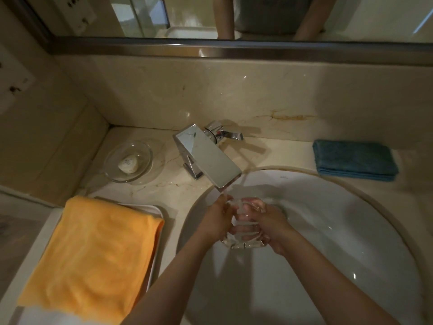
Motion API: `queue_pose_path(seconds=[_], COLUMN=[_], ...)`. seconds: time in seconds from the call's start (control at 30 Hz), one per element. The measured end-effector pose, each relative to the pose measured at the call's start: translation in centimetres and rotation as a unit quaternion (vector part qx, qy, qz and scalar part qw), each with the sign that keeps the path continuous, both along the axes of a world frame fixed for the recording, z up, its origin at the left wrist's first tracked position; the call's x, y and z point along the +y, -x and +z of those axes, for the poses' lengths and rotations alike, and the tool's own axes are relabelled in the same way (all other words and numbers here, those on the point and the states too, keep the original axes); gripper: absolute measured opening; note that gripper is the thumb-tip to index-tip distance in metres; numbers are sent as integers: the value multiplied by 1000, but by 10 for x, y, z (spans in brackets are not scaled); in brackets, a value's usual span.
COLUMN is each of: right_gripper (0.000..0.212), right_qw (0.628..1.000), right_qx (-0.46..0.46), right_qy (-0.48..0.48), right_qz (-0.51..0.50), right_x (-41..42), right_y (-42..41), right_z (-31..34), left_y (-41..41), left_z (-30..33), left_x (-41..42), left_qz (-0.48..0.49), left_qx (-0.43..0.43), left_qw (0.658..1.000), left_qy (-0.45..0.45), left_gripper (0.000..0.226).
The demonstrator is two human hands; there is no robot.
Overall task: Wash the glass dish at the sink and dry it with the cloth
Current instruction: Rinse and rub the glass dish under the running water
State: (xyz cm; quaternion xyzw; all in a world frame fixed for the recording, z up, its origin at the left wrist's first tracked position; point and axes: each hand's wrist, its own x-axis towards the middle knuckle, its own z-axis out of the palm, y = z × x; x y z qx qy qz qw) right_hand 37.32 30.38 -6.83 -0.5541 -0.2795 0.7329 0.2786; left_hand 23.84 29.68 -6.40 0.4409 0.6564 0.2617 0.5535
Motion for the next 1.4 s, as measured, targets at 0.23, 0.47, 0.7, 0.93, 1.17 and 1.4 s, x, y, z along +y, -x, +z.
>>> queue_pose_path(seconds=[0.23, 0.47, 0.7, 0.93, 1.17, 1.4], right_gripper=[9, 15, 22, 25, 25, 47], right_qw=[991, 987, 992, 995, 991, 983], right_qx=[-76, -42, -12, -38, -109, -143], right_qy=[-16, -24, -31, -18, -63, -118], right_qz=[-107, -152, -120, -89, -35, 14], right_x=[3, 5, 7, 6, 0, -5], right_y=[5, 5, 2, -1, 6, 16], right_z=[-3, 0, 2, 2, 0, -4], left_y=[1, 1, 7, 11, 5, -13], left_z=[2, 8, 12, 11, 16, 21], left_x=[-8, -14, -15, -17, -20, -17], left_qz=[69, 156, 158, 173, 98, 127], left_qx=[-157, -335, -435, -491, -418, -339], left_qw=[982, 927, 881, 845, 901, 931], left_qy=[75, 66, 98, 119, 68, 55], left_gripper=[39, 32, 57, 53, 39, 40])
